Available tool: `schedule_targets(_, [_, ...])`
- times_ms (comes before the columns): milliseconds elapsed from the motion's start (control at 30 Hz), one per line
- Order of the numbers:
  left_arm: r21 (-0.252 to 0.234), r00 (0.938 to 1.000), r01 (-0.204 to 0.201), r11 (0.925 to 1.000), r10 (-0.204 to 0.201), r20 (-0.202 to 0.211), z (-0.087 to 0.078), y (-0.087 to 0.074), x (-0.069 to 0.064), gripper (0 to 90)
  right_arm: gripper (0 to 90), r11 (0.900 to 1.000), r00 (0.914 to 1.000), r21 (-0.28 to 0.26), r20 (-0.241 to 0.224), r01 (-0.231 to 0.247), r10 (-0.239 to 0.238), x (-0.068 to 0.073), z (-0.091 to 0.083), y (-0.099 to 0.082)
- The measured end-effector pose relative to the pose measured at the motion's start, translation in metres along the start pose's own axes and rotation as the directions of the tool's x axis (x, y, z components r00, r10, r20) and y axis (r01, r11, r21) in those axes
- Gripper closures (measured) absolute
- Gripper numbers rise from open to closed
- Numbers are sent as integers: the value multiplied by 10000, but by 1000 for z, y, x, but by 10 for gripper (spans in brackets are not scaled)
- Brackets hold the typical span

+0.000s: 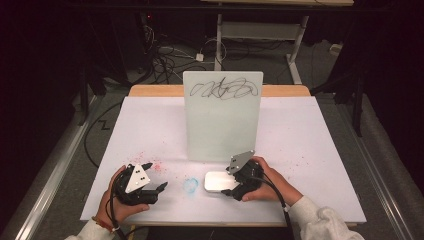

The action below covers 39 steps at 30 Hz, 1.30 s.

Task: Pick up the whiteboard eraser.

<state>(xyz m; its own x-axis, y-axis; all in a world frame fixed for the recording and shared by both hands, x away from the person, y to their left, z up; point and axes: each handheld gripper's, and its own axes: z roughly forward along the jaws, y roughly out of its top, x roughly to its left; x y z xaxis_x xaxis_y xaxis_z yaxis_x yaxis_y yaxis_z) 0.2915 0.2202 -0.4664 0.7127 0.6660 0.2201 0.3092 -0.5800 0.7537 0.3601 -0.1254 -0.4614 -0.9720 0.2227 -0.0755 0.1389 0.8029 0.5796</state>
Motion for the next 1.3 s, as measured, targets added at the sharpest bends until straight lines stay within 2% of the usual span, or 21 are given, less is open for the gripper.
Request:
schedule_targets(33, [10,10000,0,10000,0,11,0,0,0,210,250,9999,9999,142,-96,79,-78,-1,5,1])
schedule_targets(167, [38,10000,-15,10000,15,27,1,0,0,210,260,9998,9995,132,-304,116,-112,-3,9,2])
schedule_targets(367, [65,10000,-52,10000,52,53,1,0,0,210,276,9993,9989,135,-326,336,-331,-3,8,2])
schedule_targets(467, [70,9999,-79,9999,79,63,1,0,-1,210,306,9995,9981,-50,-523,316,-318,-5,7,0])
schedule_targets(700, [84,10000,-37,10000,37,53,2,-1,1,210,309,9992,9986,-25,-352,397,-397,-3,4,1])
schedule_targets(1300, [-85,9999,-54,9999,54,104,1,-1,2,204,311,9965,9983,-798,542,244,-201,2,-17,0])
